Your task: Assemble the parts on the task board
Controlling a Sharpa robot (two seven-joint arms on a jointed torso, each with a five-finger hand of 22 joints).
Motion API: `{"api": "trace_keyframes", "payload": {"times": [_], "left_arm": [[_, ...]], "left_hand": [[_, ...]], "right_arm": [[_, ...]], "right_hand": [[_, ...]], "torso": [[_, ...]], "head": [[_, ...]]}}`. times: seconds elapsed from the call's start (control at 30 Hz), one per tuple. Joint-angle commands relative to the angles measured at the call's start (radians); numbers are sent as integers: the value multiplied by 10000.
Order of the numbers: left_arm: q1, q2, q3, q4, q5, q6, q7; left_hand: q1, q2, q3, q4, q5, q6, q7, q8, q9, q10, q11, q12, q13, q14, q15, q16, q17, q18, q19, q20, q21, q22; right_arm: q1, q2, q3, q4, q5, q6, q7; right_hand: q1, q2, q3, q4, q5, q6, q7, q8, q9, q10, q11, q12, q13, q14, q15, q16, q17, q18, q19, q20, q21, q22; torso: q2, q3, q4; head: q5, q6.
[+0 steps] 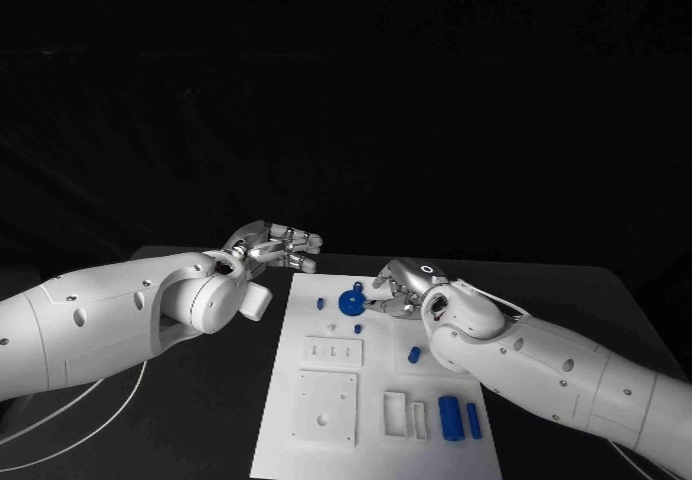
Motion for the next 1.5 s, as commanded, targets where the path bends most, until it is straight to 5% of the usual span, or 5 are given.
{"api": "trace_keyframes", "payload": {"times": [0.03, 0.23, 0.47, 0.83, 1.5], "left_arm": [[6, -27, 9, 11, -22, 120, 63], [6, -133, 8, 11, -21, 102, 103], [5, -194, 6, -22, -29, 146, 142], [-40, -188, 4, -177, -98, 356, 249], [-137, -159, 4, -283, -126, 420, 241]], "left_hand": [[-51, 4, -19, -8, 38, -70, 1, -7, 11, -79, 0, -53, 15, -90, 10, 50, -11, -38, -22, -4, 12, -9], [-34, -8, -16, -25, 40, -63, 1, -4, 12, -74, -1, -53, 15, -96, 10, 46, -12, -41, -30, -3, 4, -15], [-7, -12, -3, -45, 50, -60, 2, -7, 11, -81, 2, -54, 14, -122, 17, 29, -19, -46, -51, 1, -7, -22], [16, -18, 26, -87, 68, -81, 20, -6, 11, -142, 36, -51, 15, -281, 87, -156, -76, -51, -187, 72, -134, -92], [23, -13, 38, -100, 70, -84, 22, -7, 10, -156, 40, -53, 14, -274, 90, -189, -78, -46, -184, 76, -151, -105]], "right_arm": [[3, -360, 160, 274, 454, -1135, 360], [-72, -1502, 836, 697, 2454, -966, 2188], [-199, -2418, 1248, 267, 4402, 632, 4278], [-449, -2685, 1383, -733, 4433, 1276, 4767], [-800, -2118, 1392, -1735, 4116, 1231, 4715]], "right_hand": [[48, -61, 150, -315, 55, -22, 11, -9, -10, -14, -7, -25, -36, -25, 44, -1, -50, 15, 405, 34, 12, 1169], [653, 201, 92, -1552, 121, -46, 78, -16, -14, -60, 51, 37, 31, -44, 80, -22, 38, 25, 335, 76, -80, 1151], [1247, 872, -632, -3558, 1101, -73, 54, -23, -20, -515, 6, -357, -267, -255, 76, -672, -310, -74, 9, 52, -1010, 964], [1214, 1036, -1365, -4141, 1705, -97, -12, -21, -17, -643, -69, -379, -424, -287, 40, -767, -210, -82, 6, 29, -1309, 952], [1233, 965, -1590, -4064, 1756, -430, 17, -16, -14, -821, -62, -473, -546, -359, 51, -817, -151, -22, -61, 45, -1636, 899]], "torso": [[-20, 12, -31], [-52, 72, -194], [-78, 197, -427], [-80, 306, -527], [-64, 308, -483]], "head": [[-26, 52], [39, 111], [89, 202], [191, 181], [188, 36]]}}
